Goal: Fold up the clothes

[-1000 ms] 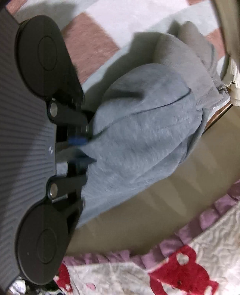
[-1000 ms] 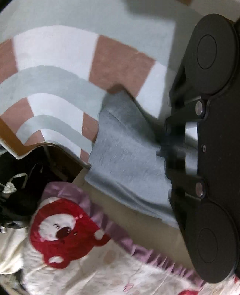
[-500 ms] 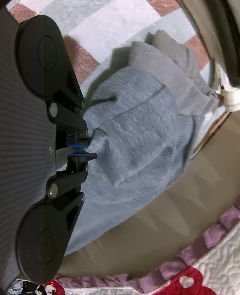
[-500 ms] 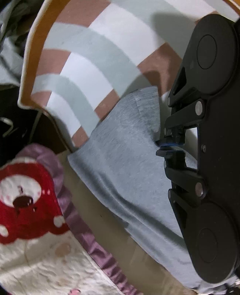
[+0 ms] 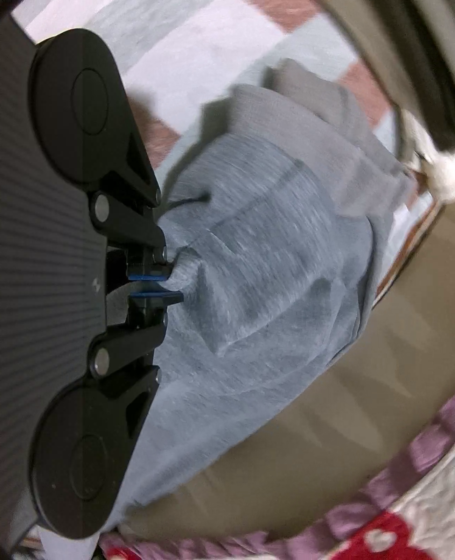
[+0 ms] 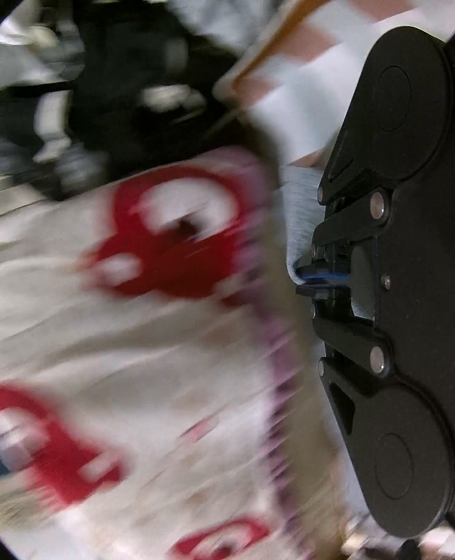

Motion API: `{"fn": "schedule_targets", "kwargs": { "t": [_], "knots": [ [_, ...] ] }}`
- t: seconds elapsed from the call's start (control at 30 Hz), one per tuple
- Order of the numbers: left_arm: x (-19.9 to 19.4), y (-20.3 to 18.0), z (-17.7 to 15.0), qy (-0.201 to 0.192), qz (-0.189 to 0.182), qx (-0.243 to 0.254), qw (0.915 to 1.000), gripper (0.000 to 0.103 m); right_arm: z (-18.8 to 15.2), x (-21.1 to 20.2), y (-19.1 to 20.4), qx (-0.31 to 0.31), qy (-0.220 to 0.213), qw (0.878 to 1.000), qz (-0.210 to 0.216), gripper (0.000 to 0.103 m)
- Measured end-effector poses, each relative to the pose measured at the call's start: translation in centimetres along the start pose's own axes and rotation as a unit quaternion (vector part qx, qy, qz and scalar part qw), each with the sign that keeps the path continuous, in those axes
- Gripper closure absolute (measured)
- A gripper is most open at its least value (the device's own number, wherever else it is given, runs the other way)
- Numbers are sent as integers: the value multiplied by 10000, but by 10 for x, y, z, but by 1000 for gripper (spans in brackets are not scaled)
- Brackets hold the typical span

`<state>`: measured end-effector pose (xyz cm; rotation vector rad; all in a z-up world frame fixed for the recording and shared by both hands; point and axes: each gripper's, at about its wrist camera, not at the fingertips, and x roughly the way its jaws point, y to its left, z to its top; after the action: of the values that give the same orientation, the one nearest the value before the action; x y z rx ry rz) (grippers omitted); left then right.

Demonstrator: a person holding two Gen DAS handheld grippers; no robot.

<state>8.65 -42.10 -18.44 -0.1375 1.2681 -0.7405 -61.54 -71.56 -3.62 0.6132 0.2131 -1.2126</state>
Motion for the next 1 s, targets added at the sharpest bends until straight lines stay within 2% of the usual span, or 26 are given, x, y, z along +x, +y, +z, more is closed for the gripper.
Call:
{"fn": "schedule_targets", "kwargs": {
  "t": [0.03,0.1,0.23,0.3,0.37,0.43,0.53,0.63,0.7,0.77,0.83,0.9,0.93,1.0],
  "knots": [
    [3,7,-1,5,-98,-134,9999,95,-8,-4,-9,95,-210,9997,-9,100],
    [7,14,-4,40,-252,-184,9995,88,-39,13,-43,520,-104,9982,-290,100],
    [7,18,-9,18,-393,-130,9991,74,-111,66,-94,713,765,9899,-956,100],
    [-1,20,-14,-100,-530,-124,9985,64,-138,78,-109,885,1078,9847,-1046,100],
    [-8,22,-20,-206,-687,-126,9973,59,-155,81,-119,1160,1127,9817,-1006,100],
    [-18,26,-35,-51,-1136,-113,9934,60,-159,81,-125,1368,1116,9798,-938,100],
    [-27,17,-63,569,-1772,512,9812,61,-154,79,-117,1247,1155,9802,-1014,100],
    [-29,6,-82,452,-1700,957,9797,57,-145,79,-102,713,1264,9793,-1412,100],
    [-20,2,-85,458,-1855,805,9783,53,-140,80,-92,374,1373,9748,-1717,96],
    [-7,0,-87,479,-2053,444,9765,53,-141,74,-98,365,1412,9709,-1902,97],
    [7,1,-89,429,-2154,39,9756,54,-143,68,-106,407,1440,9669,-2067,93],
    [20,1,-89,325,-2167,-310,9752,53,-146,62,-115,450,1468,9626,-2232,83],
    [24,1,-89,256,-2134,-355,9760,53,-145,53,-124,920,1396,9640,-2068,80],
    [28,2,-90,212,-1993,-399,9789,53,-154,31,-144,2204,1109,9567,-1541,55]
  ]
}}
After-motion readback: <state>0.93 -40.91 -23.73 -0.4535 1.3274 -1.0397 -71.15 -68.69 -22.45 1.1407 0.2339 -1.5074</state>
